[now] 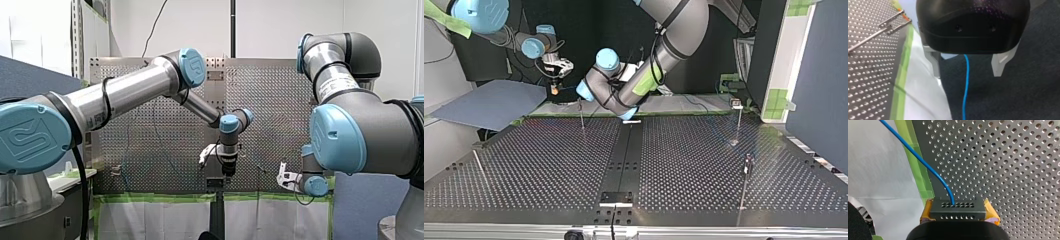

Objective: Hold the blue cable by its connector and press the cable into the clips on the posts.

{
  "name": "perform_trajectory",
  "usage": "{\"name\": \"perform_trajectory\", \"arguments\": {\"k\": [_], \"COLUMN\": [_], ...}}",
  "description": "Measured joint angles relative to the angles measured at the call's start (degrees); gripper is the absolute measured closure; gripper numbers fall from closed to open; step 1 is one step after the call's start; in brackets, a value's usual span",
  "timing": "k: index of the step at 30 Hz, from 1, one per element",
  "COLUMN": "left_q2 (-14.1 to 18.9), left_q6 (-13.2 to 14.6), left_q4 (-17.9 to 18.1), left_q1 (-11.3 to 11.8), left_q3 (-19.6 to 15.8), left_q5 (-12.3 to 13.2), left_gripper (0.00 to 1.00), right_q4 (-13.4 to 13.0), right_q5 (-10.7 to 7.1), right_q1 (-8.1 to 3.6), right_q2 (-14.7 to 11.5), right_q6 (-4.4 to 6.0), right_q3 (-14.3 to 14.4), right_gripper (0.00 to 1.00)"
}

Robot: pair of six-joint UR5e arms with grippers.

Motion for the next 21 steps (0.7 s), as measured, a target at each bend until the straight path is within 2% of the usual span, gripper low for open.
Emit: {"name": "perform_trajectory", "arguments": {"k": [4,11,21], "left_q2": [-0.01,-0.03,-1.83], "left_q6": [-0.91,-2.75,-3.78], "left_q4": [-0.16,2.59,5.78], "left_q1": [0.14,0.61,1.10], "left_q3": [0.50,2.24,3.56], "left_q5": [1.90,4.34,3.87], "left_gripper": [0.00,0.00,0.00], "right_q4": [0.04,0.07,0.15], "right_q5": [0.00,0.00,0.00], "right_q1": [0.07,0.16,0.20], "right_q2": [-0.01,0.00,0.01], "right_q6": [0.01,0.01,-0.11], "right_q3": [0.00,0.00,0.00], "right_gripper": [1.00,1.00,1.00]}}
